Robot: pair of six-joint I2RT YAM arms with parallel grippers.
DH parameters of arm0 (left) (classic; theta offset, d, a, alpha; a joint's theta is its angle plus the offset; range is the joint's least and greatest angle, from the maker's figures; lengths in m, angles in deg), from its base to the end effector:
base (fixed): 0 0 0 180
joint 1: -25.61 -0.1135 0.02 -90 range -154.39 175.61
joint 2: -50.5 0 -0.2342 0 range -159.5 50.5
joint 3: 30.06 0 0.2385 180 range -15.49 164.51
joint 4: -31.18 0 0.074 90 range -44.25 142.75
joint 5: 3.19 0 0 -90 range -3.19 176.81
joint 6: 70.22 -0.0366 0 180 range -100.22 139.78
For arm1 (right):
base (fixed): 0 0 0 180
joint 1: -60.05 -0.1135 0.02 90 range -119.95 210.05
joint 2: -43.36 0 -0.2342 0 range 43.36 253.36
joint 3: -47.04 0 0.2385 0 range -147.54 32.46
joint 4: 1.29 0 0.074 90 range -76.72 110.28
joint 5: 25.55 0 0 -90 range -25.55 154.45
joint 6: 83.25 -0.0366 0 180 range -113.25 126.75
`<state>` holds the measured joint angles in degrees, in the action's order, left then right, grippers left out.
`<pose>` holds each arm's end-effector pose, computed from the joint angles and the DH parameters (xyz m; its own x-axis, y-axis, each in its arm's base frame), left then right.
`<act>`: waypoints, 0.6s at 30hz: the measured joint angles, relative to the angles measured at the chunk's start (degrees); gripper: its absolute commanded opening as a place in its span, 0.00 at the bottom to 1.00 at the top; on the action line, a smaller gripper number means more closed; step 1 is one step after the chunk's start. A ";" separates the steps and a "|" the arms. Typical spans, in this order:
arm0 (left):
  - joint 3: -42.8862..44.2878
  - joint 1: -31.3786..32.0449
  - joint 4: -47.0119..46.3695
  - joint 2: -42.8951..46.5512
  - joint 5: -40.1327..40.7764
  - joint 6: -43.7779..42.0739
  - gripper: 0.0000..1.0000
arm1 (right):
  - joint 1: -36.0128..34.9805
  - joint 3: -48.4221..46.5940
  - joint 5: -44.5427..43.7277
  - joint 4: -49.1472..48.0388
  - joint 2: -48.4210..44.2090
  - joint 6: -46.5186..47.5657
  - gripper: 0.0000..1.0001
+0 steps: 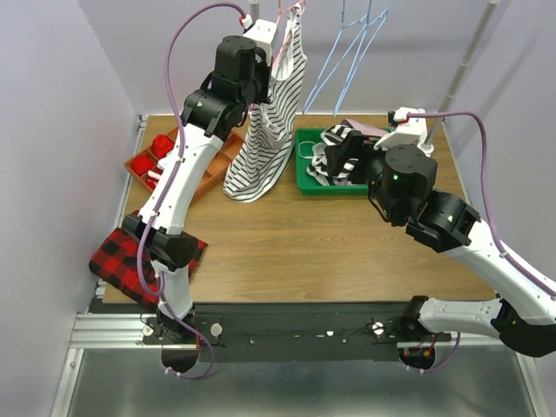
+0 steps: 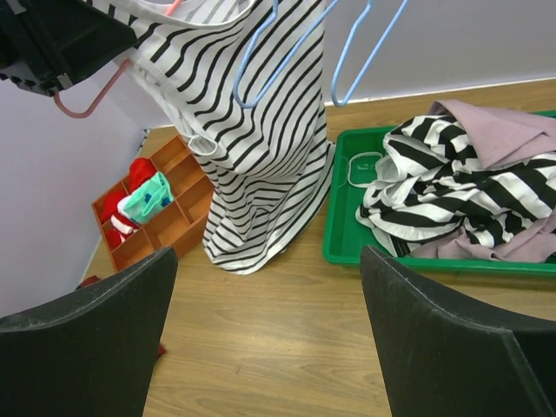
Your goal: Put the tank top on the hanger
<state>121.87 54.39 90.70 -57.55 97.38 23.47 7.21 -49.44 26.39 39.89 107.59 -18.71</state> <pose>0.3279 -0.1724 0.4718 -0.2563 0.0686 -0.9642 0.3026 0.9530 -0.0126 0.1518 0.1629 0.4357 -0.1963 0.3014 -0.9331 -0.1941 0.9208 0.3383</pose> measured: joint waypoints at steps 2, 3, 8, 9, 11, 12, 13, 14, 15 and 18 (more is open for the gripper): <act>0.48 -0.55 -0.02 -0.39 -0.96 0.02 0.00 | 0.00 0.00 0.11 -0.02 0.07 -0.07 0.93; 1.03 -0.83 0.02 -0.72 -1.46 0.02 0.00 | 0.02 0.00 0.26 -0.02 0.11 -0.09 0.93; 3.34 -1.95 -0.26 -2.34 -3.89 0.07 0.00 | 0.02 0.02 0.48 -0.04 0.61 -0.28 0.93; 3.56 -2.12 -0.33 -2.58 -4.20 0.11 0.00 | 0.02 0.02 0.50 -0.04 0.70 -0.31 0.93; 3.65 -2.47 -0.50 -3.23 -5.16 0.31 0.00 | 0.00 0.11 0.55 -0.04 0.81 -0.48 0.93; 3.65 -2.56 -0.55 -3.52 -5.44 0.44 0.00 | 0.00 0.17 0.57 -0.04 0.90 -0.50 0.93; 3.65 -2.73 -0.52 -3.82 -5.77 0.61 0.00 | 0.02 0.22 0.61 -0.04 0.94 -0.55 0.93; 3.65 -2.80 -0.52 -4.07 -6.03 0.68 0.00 | 0.00 0.26 0.74 -0.04 1.03 -0.61 0.93; 3.63 -2.91 -0.52 -4.35 -6.51 0.79 0.00 | 0.00 0.31 0.87 -0.04 1.05 -0.66 0.93; 3.61 -3.30 -0.52 -4.81 -7.52 1.18 0.00 | 0.00 0.46 1.03 -0.04 1.05 -0.74 0.93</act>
<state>125.48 51.09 90.17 -62.36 89.86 24.65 7.21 -48.99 27.41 39.85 108.64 -19.45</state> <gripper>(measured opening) 0.055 0.931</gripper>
